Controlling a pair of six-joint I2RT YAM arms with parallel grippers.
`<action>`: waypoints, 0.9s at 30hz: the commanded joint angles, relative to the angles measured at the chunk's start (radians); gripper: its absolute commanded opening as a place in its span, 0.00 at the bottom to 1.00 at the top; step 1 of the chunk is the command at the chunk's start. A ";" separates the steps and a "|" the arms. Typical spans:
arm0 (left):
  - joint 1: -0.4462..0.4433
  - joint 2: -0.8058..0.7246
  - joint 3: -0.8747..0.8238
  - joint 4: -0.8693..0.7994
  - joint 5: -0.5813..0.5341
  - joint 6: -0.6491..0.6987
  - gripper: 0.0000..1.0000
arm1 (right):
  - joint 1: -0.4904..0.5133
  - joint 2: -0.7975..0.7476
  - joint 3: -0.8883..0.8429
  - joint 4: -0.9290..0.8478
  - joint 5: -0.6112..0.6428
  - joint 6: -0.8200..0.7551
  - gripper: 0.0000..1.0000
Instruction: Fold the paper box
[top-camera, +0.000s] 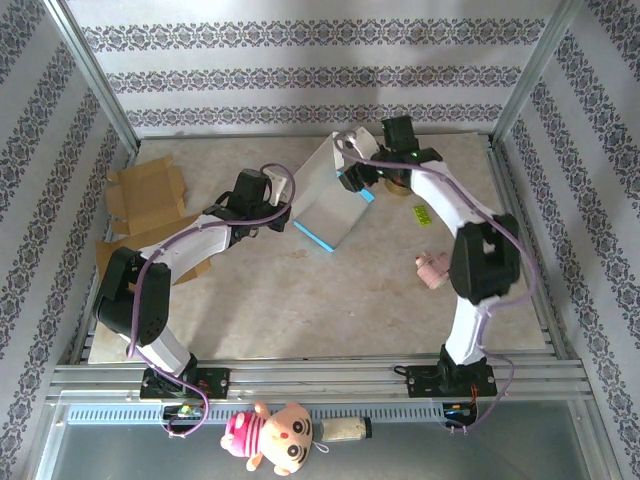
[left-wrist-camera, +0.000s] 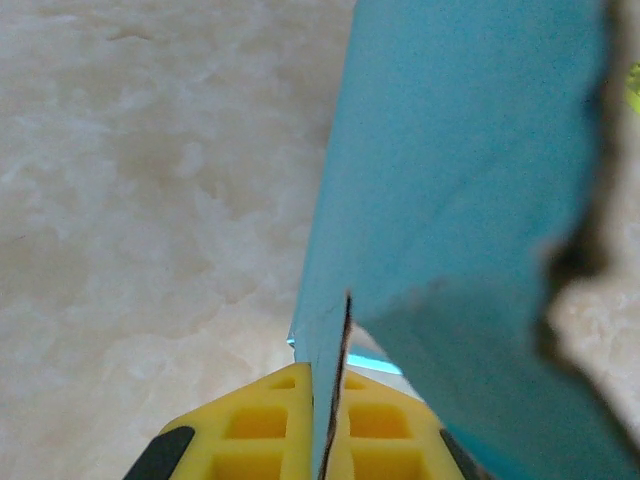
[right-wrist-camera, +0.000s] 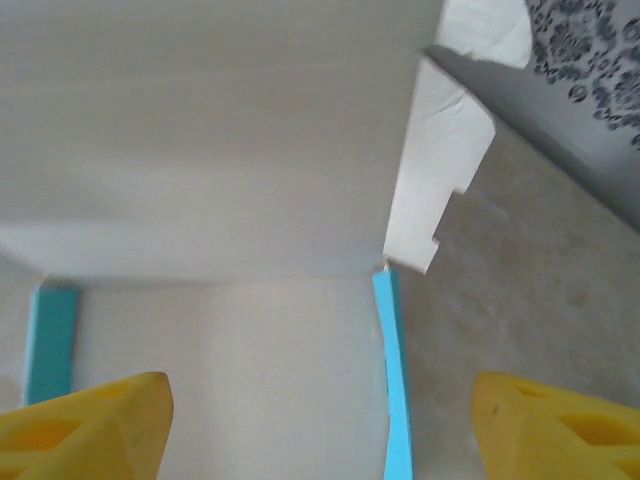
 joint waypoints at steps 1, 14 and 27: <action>-0.012 0.006 0.020 -0.022 0.040 0.066 0.00 | -0.015 0.157 0.182 -0.210 -0.027 0.102 0.76; -0.012 0.100 0.178 -0.126 -0.102 0.162 0.00 | 0.001 0.242 0.060 -0.202 0.016 0.466 0.67; -0.009 0.119 0.175 -0.106 -0.221 0.150 0.29 | 0.053 -0.088 -0.394 0.107 0.029 0.765 0.71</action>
